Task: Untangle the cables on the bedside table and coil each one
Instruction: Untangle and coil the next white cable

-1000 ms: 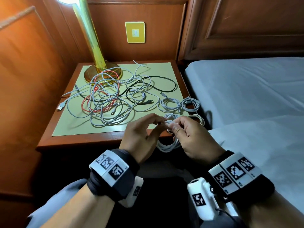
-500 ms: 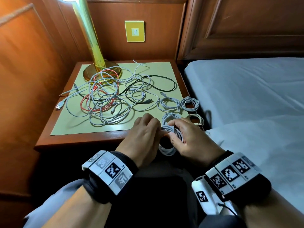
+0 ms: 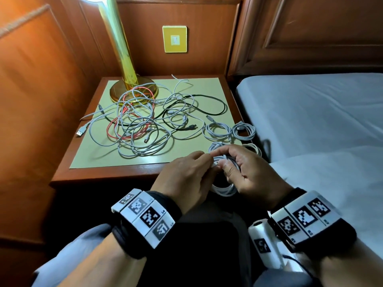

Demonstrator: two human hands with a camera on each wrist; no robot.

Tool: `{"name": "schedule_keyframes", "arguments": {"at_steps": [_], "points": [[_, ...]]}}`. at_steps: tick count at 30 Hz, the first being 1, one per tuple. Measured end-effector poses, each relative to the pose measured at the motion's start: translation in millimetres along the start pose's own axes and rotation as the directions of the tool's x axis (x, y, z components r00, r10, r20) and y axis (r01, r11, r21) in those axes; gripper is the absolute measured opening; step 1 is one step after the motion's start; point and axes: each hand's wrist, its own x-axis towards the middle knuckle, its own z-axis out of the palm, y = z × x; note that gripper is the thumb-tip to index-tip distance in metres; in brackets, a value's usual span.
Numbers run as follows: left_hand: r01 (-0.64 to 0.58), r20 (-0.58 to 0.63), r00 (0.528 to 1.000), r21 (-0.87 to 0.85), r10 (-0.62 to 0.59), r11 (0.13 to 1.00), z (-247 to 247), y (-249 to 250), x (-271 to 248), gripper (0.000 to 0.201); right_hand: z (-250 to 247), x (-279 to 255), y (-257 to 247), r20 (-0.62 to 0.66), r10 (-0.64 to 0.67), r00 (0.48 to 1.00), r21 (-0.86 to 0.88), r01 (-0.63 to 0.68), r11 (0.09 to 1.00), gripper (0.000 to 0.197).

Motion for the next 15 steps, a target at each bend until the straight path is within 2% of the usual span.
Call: {"name": "schedule_keyframes", "arguments": {"at_steps": [3,8,12,14,15], "points": [[0.025,-0.009,1.0,-0.181,-0.027,0.983,-5,0,2,0.034,-10,0,3,0.051,-0.04,0.998,-0.014,0.041,0.999,0.022],[0.133,0.032,0.991,-0.288,-0.129,0.948,-4,1,4,0.036,-22,1,8,0.037,-0.072,0.997,-0.075,0.075,0.994,0.026],[0.174,0.056,0.985,-0.35,-0.165,0.921,-5,1,3,0.036,-24,2,12,-0.015,-0.121,0.993,-0.092,0.119,0.989,0.025],[0.227,0.097,0.974,-0.467,-0.206,0.855,-7,1,3,0.033,-23,2,13,-0.046,-0.152,0.987,-0.105,0.147,0.984,0.029],[0.271,0.127,0.962,-0.549,-0.242,0.79,-8,2,3,0.03,-23,3,13,-0.064,-0.174,0.983,-0.113,0.166,0.98,0.03]]}}
